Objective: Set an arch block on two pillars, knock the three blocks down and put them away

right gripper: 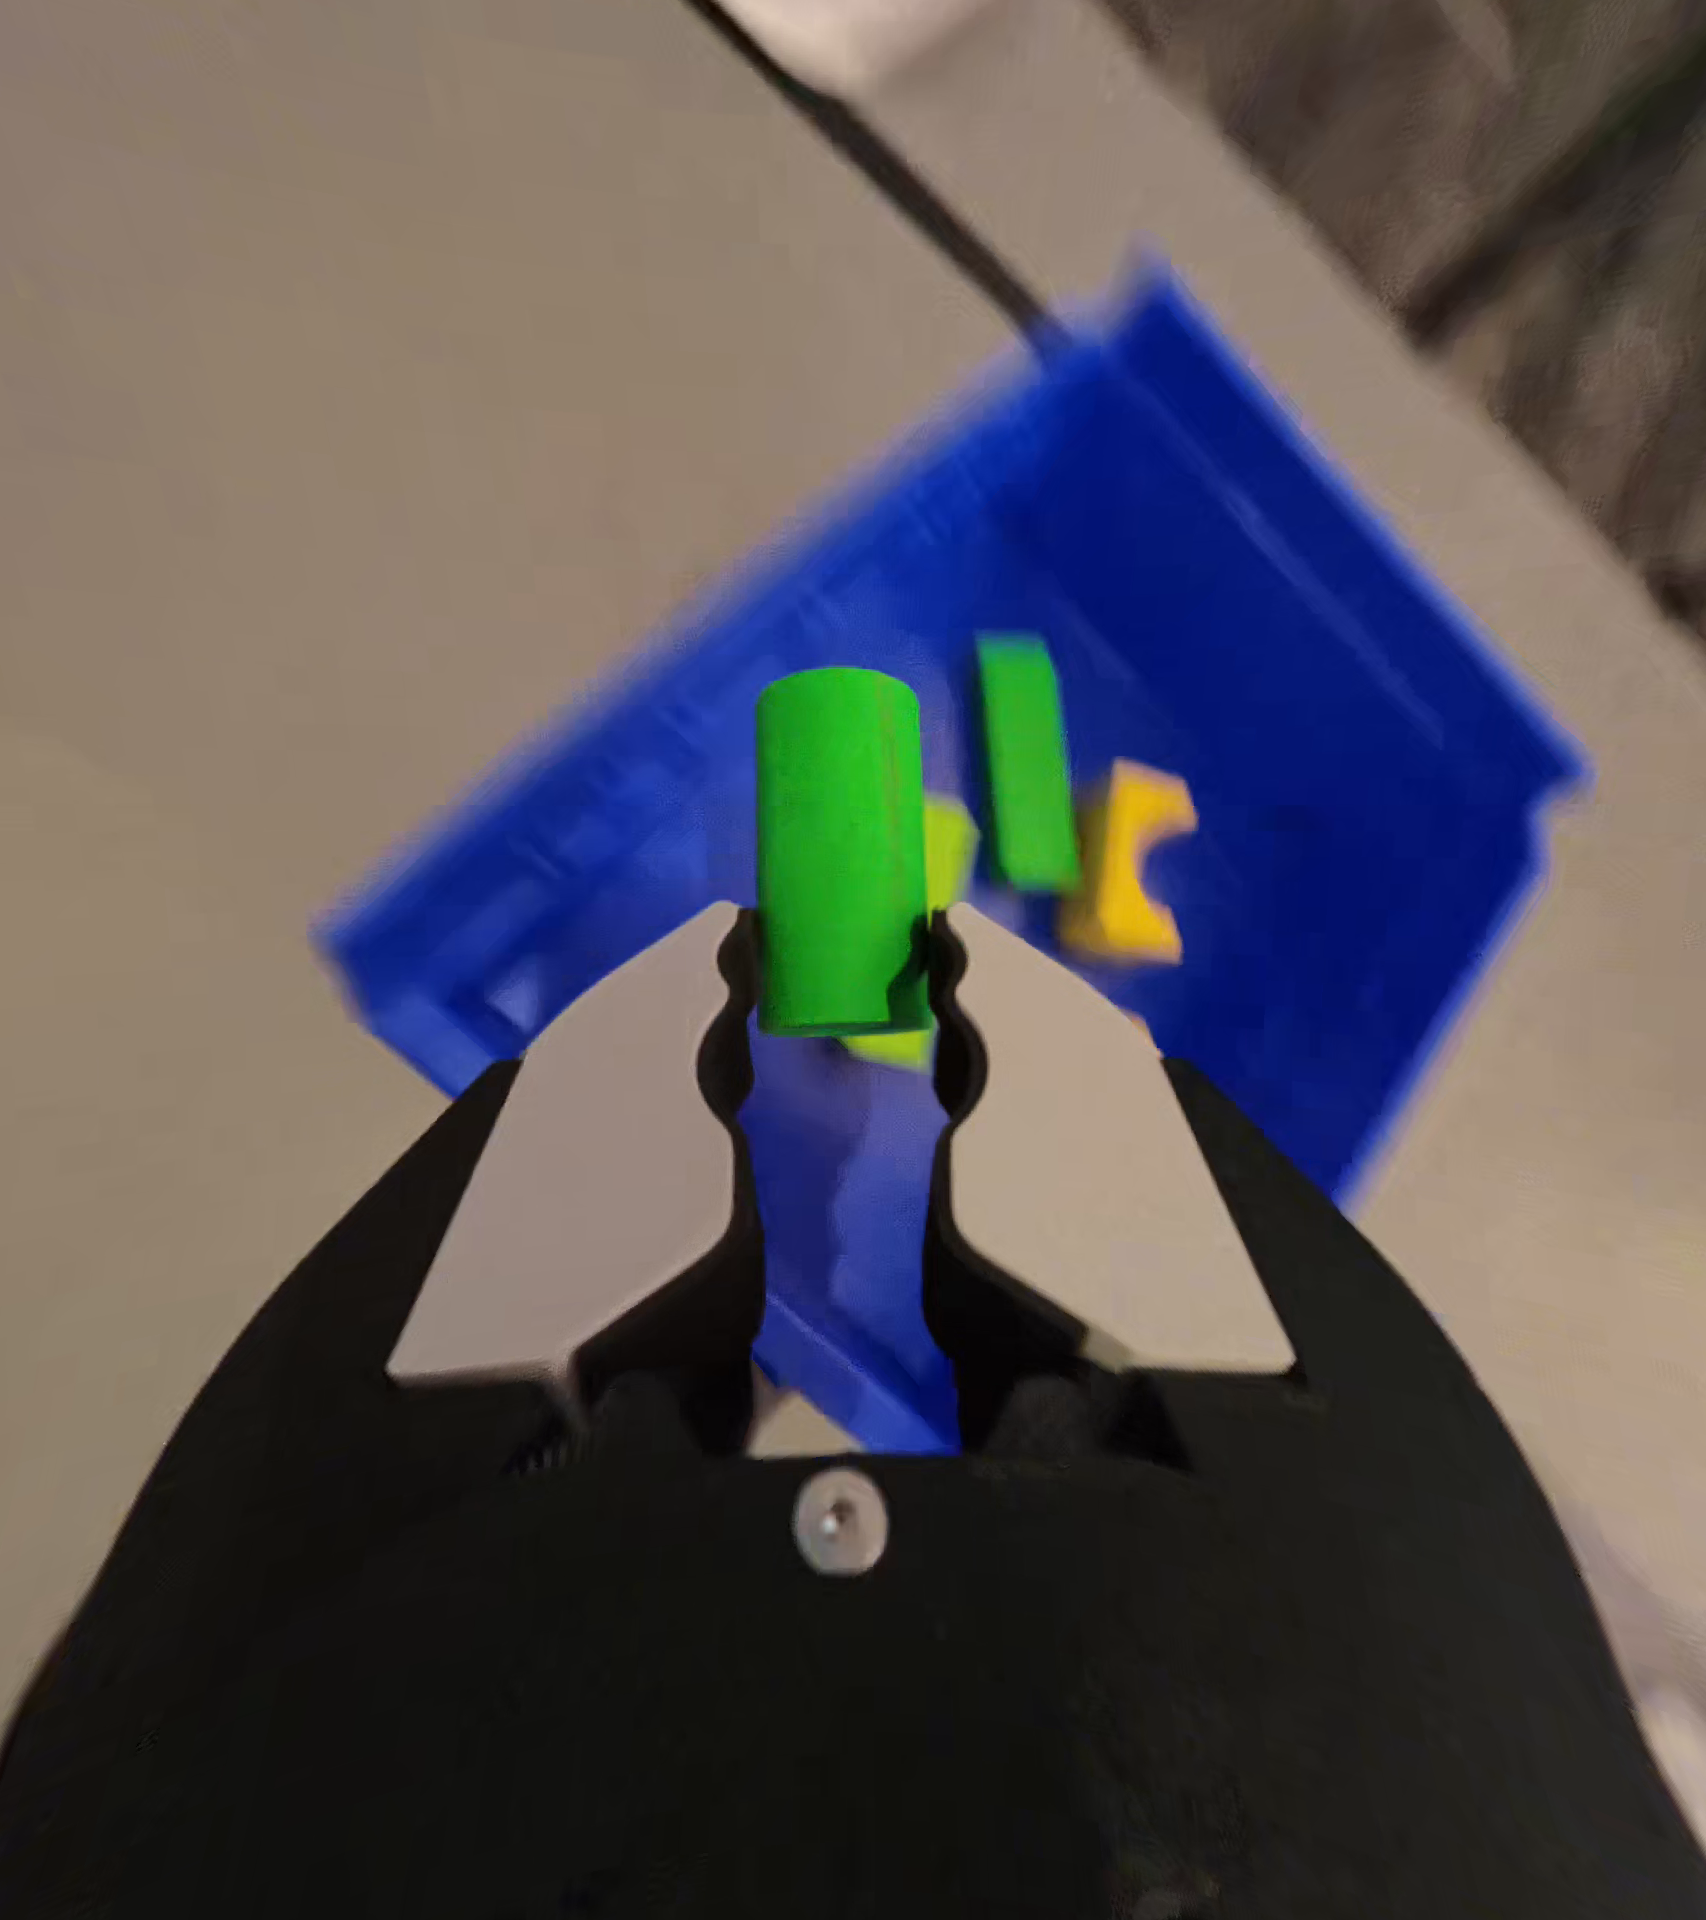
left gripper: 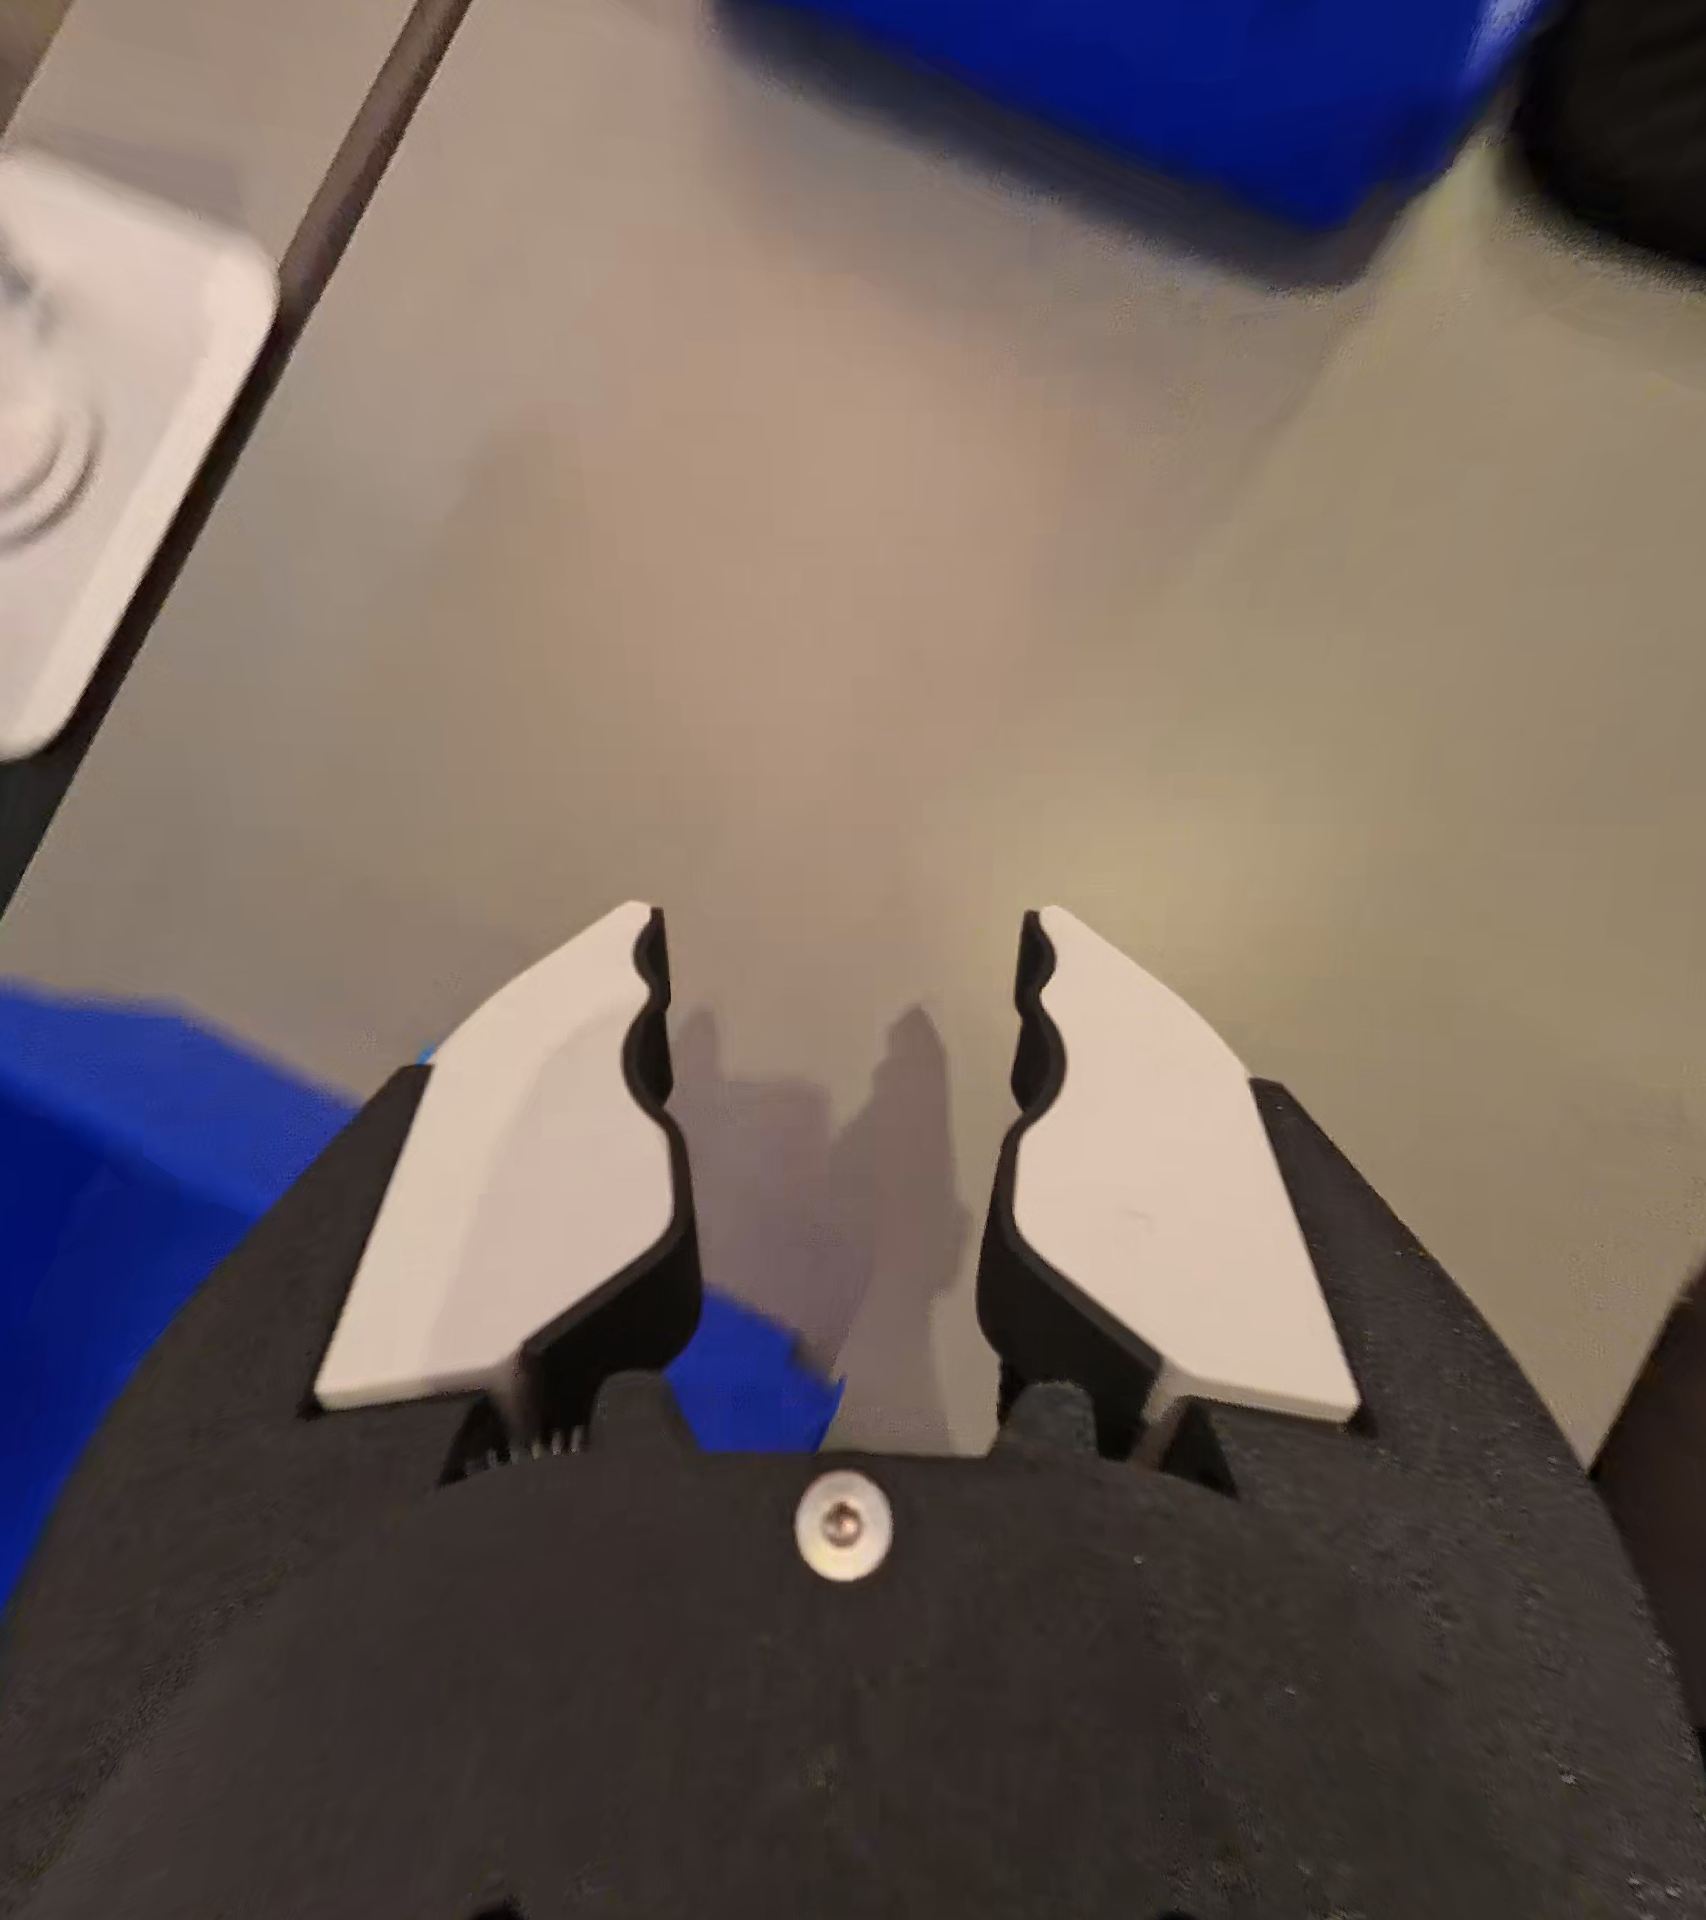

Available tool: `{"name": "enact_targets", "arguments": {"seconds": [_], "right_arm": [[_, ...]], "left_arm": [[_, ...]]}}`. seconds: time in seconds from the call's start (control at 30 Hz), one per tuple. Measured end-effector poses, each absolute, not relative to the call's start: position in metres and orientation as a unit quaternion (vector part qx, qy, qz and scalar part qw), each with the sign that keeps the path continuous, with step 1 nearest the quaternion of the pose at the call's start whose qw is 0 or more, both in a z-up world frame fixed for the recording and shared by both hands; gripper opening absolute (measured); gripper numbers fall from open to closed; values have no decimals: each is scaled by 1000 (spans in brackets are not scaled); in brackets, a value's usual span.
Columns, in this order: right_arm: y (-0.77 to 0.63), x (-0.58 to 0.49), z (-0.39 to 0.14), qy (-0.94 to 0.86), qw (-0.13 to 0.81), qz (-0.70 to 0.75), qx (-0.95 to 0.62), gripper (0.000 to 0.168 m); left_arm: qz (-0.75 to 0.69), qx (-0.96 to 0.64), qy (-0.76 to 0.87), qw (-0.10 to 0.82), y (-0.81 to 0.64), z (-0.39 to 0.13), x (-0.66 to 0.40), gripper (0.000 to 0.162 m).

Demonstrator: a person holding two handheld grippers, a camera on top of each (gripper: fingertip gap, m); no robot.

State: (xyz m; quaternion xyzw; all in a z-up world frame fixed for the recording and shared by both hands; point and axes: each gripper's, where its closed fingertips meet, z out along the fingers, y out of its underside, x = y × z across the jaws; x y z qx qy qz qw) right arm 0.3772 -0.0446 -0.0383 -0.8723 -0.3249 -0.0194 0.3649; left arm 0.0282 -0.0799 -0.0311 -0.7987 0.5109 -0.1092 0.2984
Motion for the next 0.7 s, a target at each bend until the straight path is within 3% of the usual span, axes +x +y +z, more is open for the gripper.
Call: {"name": "enact_targets", "arguments": {"seconds": [0.1, 0.27, 0.47, 0.53, 0.6, 0.7], "right_arm": [[-51, 437, -91, -226, 250, -50, -940, 34], [-61, 452, -134, -190, 171, -64, -965, 35], [-51, 442, -116, -212, 221, -46, -951, 48], [-52, 437, -111, -221, 233, -31, -946, 48], [-53, 432, -106, -228, 248, -17, -941, 47], [-57, 430, -103, -240, 251, -6, -938, 47]], "left_arm": [[-48, -854, 457, 245, -58, -42, -9, 60], [71, -875, 462, 125, -39, -72, -45, 58], [172, -831, 530, -8, -27, -98, -58, 52], [162, -857, 487, -41, -30, -104, -53, 44], [145, -892, 418, -89, -37, -109, -52, 46], [142, -913, 372, -90, -28, -111, -52, 50]]}}
